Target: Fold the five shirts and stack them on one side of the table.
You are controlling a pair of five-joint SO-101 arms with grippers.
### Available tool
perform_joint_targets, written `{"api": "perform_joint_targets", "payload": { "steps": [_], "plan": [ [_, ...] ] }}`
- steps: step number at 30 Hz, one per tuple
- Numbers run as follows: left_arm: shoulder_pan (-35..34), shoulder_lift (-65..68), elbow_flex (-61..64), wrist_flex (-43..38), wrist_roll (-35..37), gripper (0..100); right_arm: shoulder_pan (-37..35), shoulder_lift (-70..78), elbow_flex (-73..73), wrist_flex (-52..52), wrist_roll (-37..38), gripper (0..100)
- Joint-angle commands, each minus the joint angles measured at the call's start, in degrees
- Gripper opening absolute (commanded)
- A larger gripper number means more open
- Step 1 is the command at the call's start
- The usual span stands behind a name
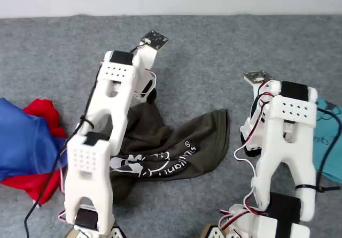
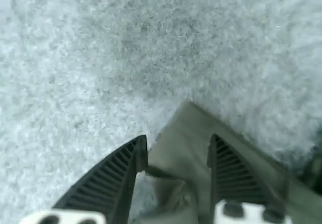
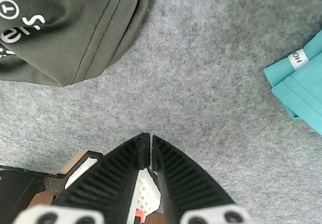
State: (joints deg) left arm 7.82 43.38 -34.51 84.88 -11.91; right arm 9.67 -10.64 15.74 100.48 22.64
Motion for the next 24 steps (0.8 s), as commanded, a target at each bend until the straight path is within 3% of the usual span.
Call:
{"api": "perform_joint_targets", "payload": {
  "steps": [1, 7, 15, 24],
  "plan": [
    [0.3, 5.1, -11.7, 6.1, 0.0, 20, -0.3, -0.6, -0.3, 2.1, -0.3, 1.6],
    [2.3, 16.6, -25.8, 14.5, -3.0, 20, -0.4, -0.5, -0.3, 2.1, -0.3, 1.6],
    [2.4, 24.1, -35.8, 15.5, -2.1, 19, -0.2, -0.6, -0.3, 2.1, -0.3, 1.6],
    [2.7, 24.0, -35.7, 15.7, -1.8, 1, -0.5, -0.6, -0.3, 2.1, -0.3, 1.5]
  ]
}}
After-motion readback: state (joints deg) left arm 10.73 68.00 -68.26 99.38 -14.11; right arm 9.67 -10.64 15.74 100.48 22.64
